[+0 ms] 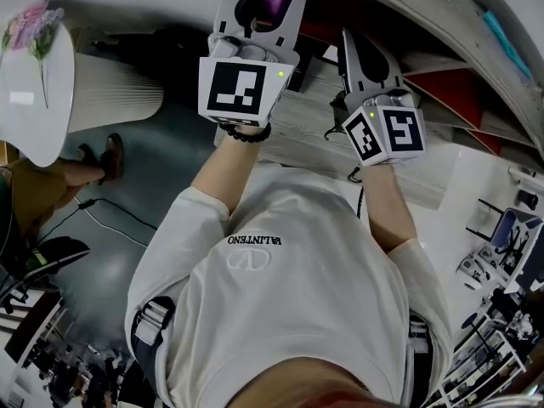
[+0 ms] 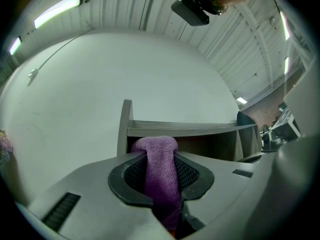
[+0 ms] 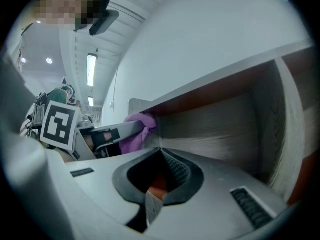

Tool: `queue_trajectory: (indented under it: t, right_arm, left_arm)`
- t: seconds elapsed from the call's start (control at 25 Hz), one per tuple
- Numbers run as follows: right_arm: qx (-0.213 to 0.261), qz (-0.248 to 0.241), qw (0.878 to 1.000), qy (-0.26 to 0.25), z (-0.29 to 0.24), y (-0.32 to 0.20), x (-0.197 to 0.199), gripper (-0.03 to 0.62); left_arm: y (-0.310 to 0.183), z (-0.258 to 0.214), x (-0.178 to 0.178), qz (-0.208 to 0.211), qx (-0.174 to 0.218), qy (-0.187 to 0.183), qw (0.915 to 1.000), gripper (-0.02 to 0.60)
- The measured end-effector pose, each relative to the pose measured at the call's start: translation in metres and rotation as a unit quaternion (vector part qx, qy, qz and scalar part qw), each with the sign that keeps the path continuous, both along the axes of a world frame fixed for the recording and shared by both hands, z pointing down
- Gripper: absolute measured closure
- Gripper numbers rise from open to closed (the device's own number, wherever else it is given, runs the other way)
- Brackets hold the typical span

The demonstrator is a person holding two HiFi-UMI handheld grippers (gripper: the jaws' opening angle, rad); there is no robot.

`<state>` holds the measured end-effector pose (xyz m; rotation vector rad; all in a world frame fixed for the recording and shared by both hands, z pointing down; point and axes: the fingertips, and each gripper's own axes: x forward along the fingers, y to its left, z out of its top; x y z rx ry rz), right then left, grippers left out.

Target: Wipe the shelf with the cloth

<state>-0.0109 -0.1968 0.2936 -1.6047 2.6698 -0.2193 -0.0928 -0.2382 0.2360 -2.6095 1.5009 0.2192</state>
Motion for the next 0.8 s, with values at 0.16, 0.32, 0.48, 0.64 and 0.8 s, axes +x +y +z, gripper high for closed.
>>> queue_trajectory:
  t: [0.16, 0.32, 0.48, 0.64, 0.8]
  right_arm:
    - [-0.003, 0.003, 1.0, 0.001, 0.004, 0.0, 0.001, 0.595]
    - [-0.005, 0.003, 1.0, -0.001, 0.006, 0.001, 0.003, 0.595]
    - [-0.01, 0.007, 1.0, 0.001, 0.008, 0.001, 0.007, 0.595]
    - [-0.017, 0.008, 1.0, 0.0, 0.013, 0.0, 0.008, 0.595]
    - [-0.02, 0.007, 1.0, 0.001, 0.019, 0.0, 0.006, 0.595]
  left_arm:
    - [-0.001, 0.004, -0.006, -0.01, -0.008, 0.008, 0.9999, 0.492]
    - [-0.002, 0.008, -0.007, -0.015, -0.012, 0.017, 0.9997, 0.492]
    - [-0.003, 0.012, -0.007, -0.018, -0.019, 0.018, 0.9995, 0.492]
    - [-0.003, 0.018, -0.009, -0.02, -0.024, 0.018, 0.9994, 0.492]
    - [-0.002, 0.028, -0.011, -0.021, -0.031, 0.013, 0.9992, 0.492]
